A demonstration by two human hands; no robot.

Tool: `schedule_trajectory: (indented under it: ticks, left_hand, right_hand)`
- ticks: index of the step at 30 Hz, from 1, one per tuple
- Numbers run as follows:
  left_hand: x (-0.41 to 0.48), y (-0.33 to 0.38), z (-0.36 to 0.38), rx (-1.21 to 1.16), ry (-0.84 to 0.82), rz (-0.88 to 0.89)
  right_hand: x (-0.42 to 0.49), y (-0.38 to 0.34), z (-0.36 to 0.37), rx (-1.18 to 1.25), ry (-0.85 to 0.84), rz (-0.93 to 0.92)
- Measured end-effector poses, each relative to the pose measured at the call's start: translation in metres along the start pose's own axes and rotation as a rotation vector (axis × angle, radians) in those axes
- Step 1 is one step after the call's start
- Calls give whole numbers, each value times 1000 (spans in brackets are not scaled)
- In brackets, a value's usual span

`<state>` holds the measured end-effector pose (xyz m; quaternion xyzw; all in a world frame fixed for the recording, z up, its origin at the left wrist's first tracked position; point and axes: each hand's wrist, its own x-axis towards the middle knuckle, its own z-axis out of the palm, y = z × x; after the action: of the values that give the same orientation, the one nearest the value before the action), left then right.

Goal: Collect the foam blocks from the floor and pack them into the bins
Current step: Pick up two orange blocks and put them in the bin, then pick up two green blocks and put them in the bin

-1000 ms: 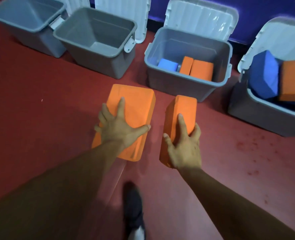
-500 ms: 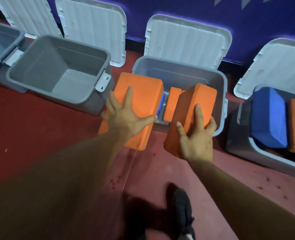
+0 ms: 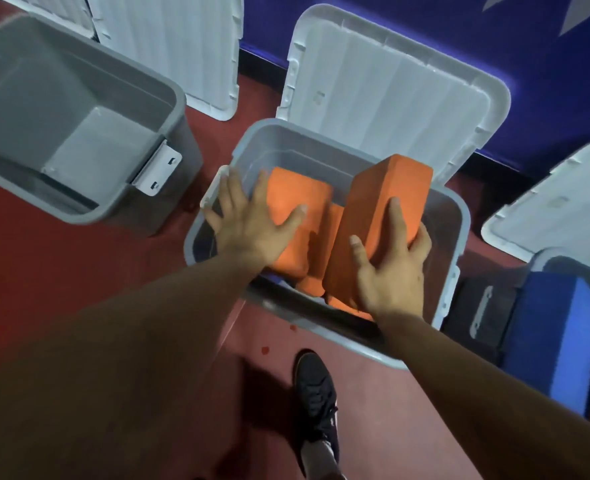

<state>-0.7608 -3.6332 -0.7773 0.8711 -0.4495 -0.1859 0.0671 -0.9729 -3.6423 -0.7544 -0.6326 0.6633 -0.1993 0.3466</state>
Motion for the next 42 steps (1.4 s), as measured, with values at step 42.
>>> schedule_trajectory:
  ticks: [42]
  left_hand:
    - [-209,-386,-70,-126,361,-269]
  right_hand:
    - [-219,-156,255,-384,-474,-691]
